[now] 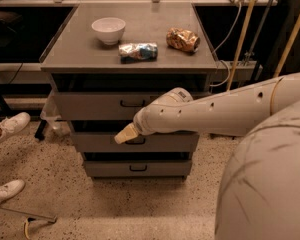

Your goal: Close top drawer

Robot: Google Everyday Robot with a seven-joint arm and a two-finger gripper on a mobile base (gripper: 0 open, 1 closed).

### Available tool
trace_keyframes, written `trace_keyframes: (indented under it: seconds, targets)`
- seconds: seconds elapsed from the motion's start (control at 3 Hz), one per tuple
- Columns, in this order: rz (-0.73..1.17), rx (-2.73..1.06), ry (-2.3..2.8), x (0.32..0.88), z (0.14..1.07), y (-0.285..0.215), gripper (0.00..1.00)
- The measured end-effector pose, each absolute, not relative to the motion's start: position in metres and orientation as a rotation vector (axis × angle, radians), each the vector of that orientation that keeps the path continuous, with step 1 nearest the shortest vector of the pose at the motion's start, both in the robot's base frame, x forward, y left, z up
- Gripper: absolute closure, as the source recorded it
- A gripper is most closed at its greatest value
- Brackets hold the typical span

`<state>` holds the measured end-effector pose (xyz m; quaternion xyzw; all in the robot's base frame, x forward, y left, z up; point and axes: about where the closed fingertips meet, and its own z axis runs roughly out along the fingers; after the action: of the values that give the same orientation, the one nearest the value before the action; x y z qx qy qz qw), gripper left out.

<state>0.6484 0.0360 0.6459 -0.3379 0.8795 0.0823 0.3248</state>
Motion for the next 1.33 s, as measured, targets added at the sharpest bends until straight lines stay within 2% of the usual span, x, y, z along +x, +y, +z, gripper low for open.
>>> trace_keyframes:
  seconds: [0.33,0.67,1.0,1.33]
  targets:
    - [0.208,-0.842,2.326,0.657,0.641,0.028,0.0]
    - [0.194,-0.694,2.333,0.702,0.638,0.013,0.0]
    - [0.18,-0.62,2.321,0.72,0.642,0.006,0.0]
    - [0.18,-0.62,2.321,0.719,0.642,0.006,0.0]
